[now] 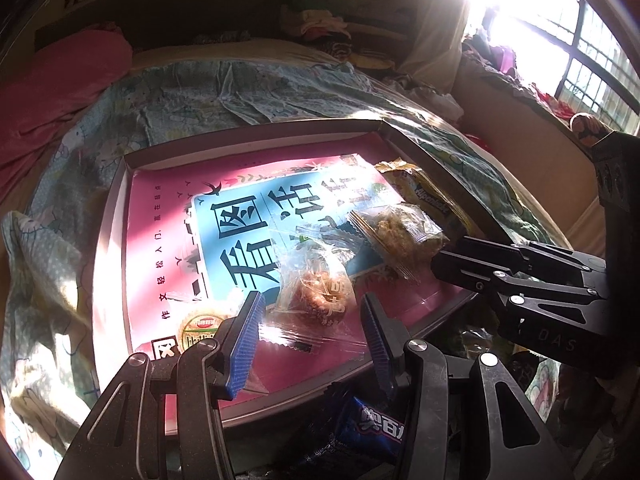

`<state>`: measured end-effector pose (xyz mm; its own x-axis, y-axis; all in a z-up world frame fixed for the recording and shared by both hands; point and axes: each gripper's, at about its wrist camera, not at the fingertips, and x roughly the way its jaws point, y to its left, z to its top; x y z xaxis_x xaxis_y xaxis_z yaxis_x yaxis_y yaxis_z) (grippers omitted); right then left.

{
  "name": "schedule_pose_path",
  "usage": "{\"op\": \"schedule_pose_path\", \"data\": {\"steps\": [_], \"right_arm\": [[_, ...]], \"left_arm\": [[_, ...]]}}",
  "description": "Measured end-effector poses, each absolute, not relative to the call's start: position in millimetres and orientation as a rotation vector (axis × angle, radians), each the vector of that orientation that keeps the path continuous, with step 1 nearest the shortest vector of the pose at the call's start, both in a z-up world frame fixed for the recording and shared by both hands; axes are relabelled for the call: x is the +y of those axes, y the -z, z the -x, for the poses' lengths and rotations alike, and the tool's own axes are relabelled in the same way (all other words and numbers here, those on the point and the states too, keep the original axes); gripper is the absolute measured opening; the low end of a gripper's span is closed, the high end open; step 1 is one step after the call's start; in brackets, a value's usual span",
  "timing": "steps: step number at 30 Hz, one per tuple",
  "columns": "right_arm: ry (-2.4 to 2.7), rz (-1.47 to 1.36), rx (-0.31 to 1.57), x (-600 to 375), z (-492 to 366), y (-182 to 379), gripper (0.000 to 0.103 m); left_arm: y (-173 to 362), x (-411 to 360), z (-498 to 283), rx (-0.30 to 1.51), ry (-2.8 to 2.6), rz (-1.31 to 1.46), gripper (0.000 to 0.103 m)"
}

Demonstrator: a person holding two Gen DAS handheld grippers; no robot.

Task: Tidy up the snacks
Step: 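Lower the bread bag and cookie packet into the pink tray and open both tools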

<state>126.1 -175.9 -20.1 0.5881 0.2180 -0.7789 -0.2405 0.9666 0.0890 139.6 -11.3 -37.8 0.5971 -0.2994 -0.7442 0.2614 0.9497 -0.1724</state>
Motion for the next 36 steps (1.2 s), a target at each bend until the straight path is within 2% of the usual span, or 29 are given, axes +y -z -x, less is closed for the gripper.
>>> {"op": "schedule_pose_path", "data": {"steps": [12, 21, 29, 36], "right_arm": [[-0.285, 0.013, 0.905, -173, -125, 19, 0.035], [-0.288, 0.007, 0.901, -172, -124, 17, 0.036], [-0.286, 0.007, 0.889, -171, -122, 12, 0.041], [-0.28, -0.01, 0.866, -175, -121, 4, 0.046]], "left_arm": [[36, -8, -139, 0.89, 0.332, 0.068, 0.052], [34, -7, -135, 0.894, 0.342, 0.079, 0.061], [29, -1, -133, 0.893, 0.348, 0.106, 0.069], [23, 7, -132, 0.879, 0.341, 0.125, 0.072]]}}
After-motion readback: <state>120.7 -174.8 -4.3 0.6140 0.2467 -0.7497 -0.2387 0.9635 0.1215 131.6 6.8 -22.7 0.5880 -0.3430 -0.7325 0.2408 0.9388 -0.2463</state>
